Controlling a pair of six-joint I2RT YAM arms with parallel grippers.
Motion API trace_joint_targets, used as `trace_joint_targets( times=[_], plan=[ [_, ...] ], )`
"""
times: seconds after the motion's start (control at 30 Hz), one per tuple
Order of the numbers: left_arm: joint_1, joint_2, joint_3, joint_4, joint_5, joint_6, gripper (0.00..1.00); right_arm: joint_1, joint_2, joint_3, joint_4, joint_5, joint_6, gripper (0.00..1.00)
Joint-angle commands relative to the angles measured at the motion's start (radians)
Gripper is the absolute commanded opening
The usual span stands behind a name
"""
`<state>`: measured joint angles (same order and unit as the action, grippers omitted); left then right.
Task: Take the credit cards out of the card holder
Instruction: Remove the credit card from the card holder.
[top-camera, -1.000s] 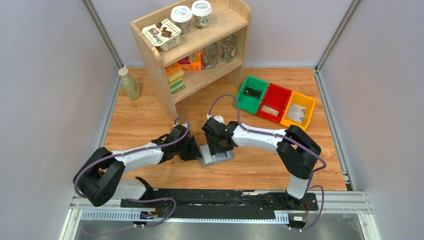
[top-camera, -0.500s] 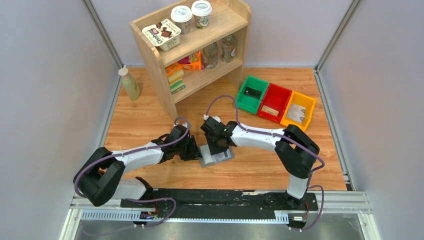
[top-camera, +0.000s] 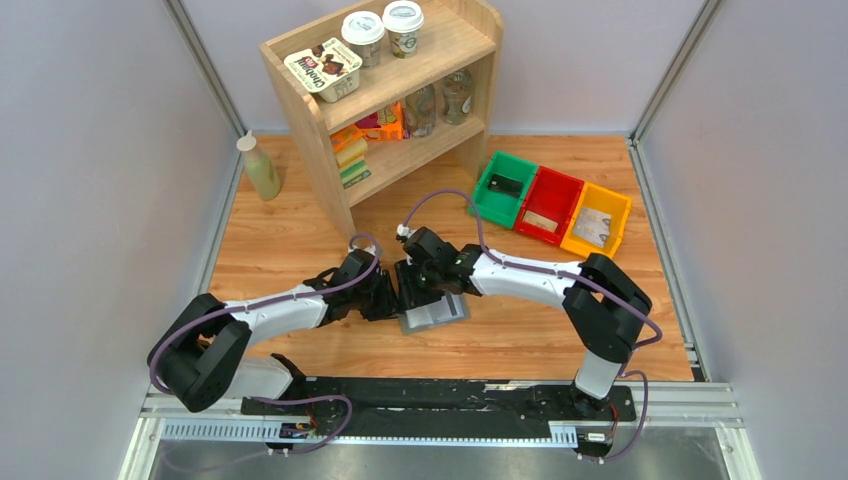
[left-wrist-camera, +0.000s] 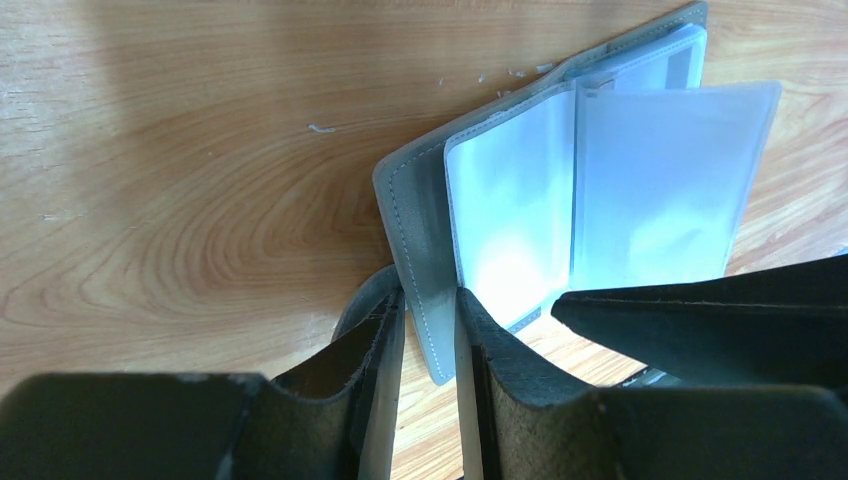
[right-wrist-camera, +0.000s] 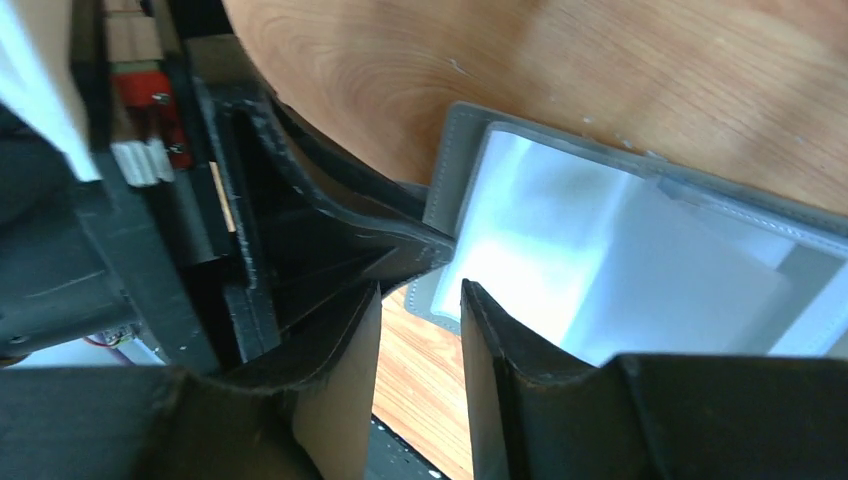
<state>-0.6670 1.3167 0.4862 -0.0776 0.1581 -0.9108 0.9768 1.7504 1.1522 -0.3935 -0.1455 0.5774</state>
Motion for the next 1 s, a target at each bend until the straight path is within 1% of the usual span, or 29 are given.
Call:
trace_joint_targets(
  times=[0.0,0.07,0.13,0.17,0.23,0.3,0.37,0.5,0.73,0.8,0.83,0.97],
  plan=[
    [0.007,-0.016,-0.015,0.016,-0.029,0.016,0.33,-0.006,-0.038,0.014,0.068,-0.058,-0.031,0.39],
    [0.009,-0.019,-0.020,0.018,-0.028,0.013,0.33,-0.007,-0.052,0.030,0.053,-0.054,-0.047,0.41],
    [0.010,-0.019,-0.021,0.016,-0.026,0.012,0.33,-0.007,-0.074,0.063,0.003,-0.020,-0.068,0.45],
    [0.010,-0.019,-0.021,0.015,-0.026,0.012,0.33,-0.009,-0.089,0.076,-0.027,0.010,-0.077,0.48],
    [0.010,-0.017,-0.020,0.015,-0.025,0.012,0.33,-0.020,-0.110,0.098,-0.099,0.108,-0.083,0.59],
    [0.010,-0.016,-0.020,0.019,-0.023,0.012,0.33,-0.047,-0.117,0.101,-0.172,0.209,-0.068,0.63],
    [0.010,-0.014,-0.018,0.021,-0.022,0.012,0.33,-0.081,-0.117,0.075,-0.205,0.260,-0.059,0.67],
    [0.010,-0.011,-0.020,0.025,-0.020,0.009,0.33,-0.131,-0.106,0.024,-0.202,0.245,-0.059,0.74],
    [0.010,-0.008,-0.020,0.027,-0.019,0.006,0.33,-0.135,-0.069,0.014,-0.154,0.162,-0.045,0.75],
    [0.012,-0.008,-0.020,0.025,-0.019,0.006,0.33,-0.136,-0.051,0.012,-0.148,0.162,-0.039,0.75],
    [0.010,-0.008,-0.020,0.025,-0.019,0.006,0.33,-0.136,-0.043,0.011,-0.146,0.123,-0.039,0.75],
    [0.010,-0.008,-0.020,0.025,-0.017,0.004,0.33,-0.136,-0.023,0.003,-0.117,0.092,-0.040,0.75]
  ],
)
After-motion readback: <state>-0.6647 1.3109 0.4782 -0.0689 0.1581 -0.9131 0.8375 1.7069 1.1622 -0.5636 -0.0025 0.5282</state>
